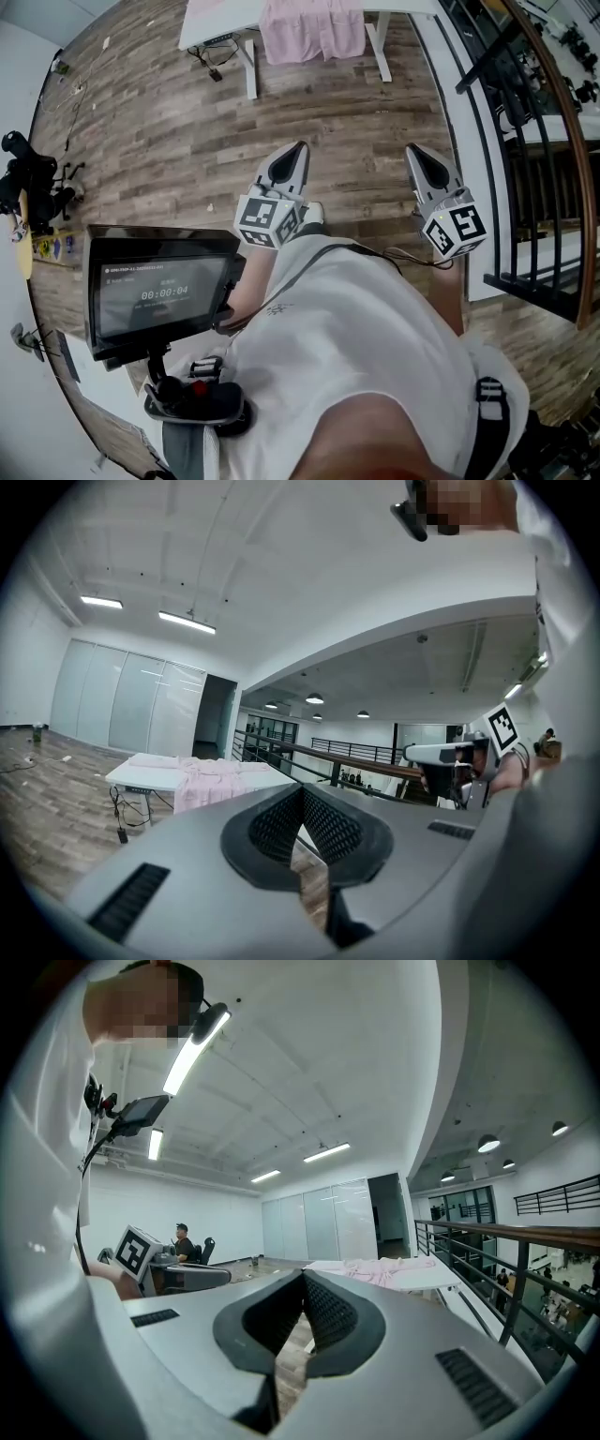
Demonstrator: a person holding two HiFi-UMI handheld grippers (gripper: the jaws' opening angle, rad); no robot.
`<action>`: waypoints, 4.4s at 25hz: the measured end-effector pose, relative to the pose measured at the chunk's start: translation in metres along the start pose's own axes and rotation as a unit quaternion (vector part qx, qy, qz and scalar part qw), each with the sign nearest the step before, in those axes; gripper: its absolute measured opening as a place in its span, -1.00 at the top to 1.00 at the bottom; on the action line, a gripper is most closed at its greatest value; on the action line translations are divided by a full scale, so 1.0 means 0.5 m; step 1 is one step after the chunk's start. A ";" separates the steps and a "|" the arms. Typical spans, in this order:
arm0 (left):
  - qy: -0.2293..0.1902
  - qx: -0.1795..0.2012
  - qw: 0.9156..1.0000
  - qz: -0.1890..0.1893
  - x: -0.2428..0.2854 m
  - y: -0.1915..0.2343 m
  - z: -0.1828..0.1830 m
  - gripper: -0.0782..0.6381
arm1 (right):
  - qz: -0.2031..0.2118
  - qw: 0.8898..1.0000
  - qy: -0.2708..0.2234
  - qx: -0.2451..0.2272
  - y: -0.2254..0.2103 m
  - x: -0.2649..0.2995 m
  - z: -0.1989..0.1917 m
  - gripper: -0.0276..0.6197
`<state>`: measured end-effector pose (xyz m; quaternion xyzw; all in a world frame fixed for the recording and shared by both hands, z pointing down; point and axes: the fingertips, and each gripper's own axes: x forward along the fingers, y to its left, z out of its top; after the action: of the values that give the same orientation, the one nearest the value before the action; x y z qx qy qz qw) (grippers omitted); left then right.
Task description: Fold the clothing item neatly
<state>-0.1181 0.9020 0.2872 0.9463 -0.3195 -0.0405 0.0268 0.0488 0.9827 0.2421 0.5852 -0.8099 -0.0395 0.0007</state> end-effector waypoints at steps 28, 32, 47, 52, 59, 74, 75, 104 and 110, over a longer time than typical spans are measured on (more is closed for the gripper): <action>0.013 -0.004 0.999 -0.052 0.249 0.381 0.053 0.77 | -0.043 0.999 0.025 0.001 -0.090 0.431 0.026 0.91; 0.014 -0.006 0.998 -0.056 0.258 0.407 0.053 0.77 | -0.045 0.999 0.021 0.004 -0.084 0.451 0.032 0.91; 0.007 -0.003 0.998 -0.063 0.259 0.434 0.029 0.77 | -0.053 0.998 0.020 0.000 -0.072 0.468 0.006 0.91; 0.005 -0.004 0.998 -0.060 0.253 0.436 0.017 0.77 | -0.050 0.998 0.025 -0.002 -0.069 0.468 -0.006 0.91; 0.005 -0.009 0.999 -0.044 0.240 0.459 0.019 0.77 | -0.038 0.999 0.026 -0.004 -0.063 0.491 -0.003 0.91; 0.009 -0.014 1.000 -0.022 0.306 0.529 0.059 0.77 | -0.024 0.999 0.038 0.007 -0.124 0.592 0.014 0.91; 0.010 -0.014 1.000 -0.020 0.314 0.533 0.058 0.77 | -0.022 0.999 0.038 0.008 -0.133 0.599 0.011 0.91; 0.008 -0.002 1.000 0.018 0.679 0.514 0.140 0.77 | 0.020 0.999 0.028 0.007 -0.505 0.736 0.076 0.91; 0.014 0.001 1.000 0.020 0.731 0.513 0.115 0.77 | 0.024 0.999 0.026 0.011 -0.558 0.753 0.048 0.91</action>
<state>0.0118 0.4751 0.2280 0.9401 -0.3384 -0.0265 0.0313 0.1936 0.5401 0.1829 0.5667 -0.8236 -0.0154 0.0162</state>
